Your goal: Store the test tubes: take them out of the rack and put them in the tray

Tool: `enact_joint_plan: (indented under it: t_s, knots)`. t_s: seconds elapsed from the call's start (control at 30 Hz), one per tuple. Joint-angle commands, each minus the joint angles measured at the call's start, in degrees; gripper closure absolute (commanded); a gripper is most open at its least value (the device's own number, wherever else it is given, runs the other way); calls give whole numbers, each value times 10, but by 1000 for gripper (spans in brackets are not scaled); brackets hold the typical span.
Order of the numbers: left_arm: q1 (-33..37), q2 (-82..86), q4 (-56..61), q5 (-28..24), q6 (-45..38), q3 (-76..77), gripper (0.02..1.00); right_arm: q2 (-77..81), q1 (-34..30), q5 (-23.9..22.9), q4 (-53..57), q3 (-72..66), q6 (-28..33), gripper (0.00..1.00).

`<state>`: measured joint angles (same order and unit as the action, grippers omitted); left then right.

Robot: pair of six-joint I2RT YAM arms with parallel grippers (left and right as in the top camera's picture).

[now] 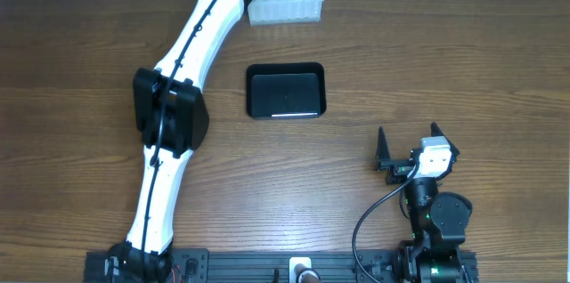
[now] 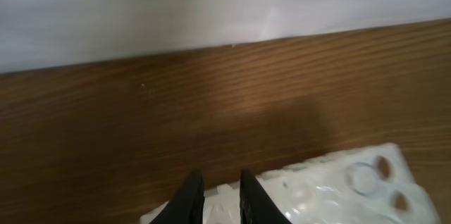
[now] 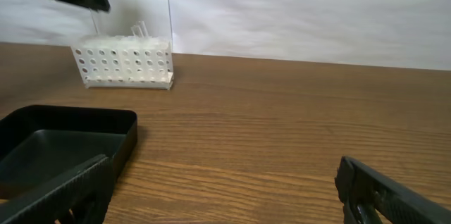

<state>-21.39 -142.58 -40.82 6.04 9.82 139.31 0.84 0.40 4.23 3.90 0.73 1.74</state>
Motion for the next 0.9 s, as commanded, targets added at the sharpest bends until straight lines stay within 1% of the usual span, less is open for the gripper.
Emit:
enact_joint_plan:
  t_s: [0.03, 0.2, 0.27, 0.33, 0.47, 0.57, 0.67, 0.77, 0.9]
  knots:
    - [-1, 103, -19, 3, -5, 13, 980, -6, -3, 9, 1, -4, -2, 7]
    - [-1, 150, -61, 1, -4, 13, 980, -6, -3, 9, 1, -4, -2, 7]
    - [-1, 165, -93, -16, 0, 13, 980, -6, -3, 9, 1, -4, -2, 9]
    - [-1, 178, -137, -35, 27, 13, 980, -6, -3, 9, 1, -4, -2, 7]
    - [2, 186, -255, -87, 72, 13, 980, -6, -3, 9, 1, -4, -2, 7]
    - [1, 183, -339, -112, 79, 13, 980, -6, -3, 9, 1, -4, -2, 7]
    - [1, 174, -398, -132, 89, 13, 978, -6, -3, 9, 1, -4, -2, 7]
    - [1, 159, -427, -152, 89, 13, 980, -6, -3, 9, 1, -4, -2, 9]
    - [-3, 130, -432, -159, 98, 13, 978, -6, -3, 9, 1, -4, -2, 7]
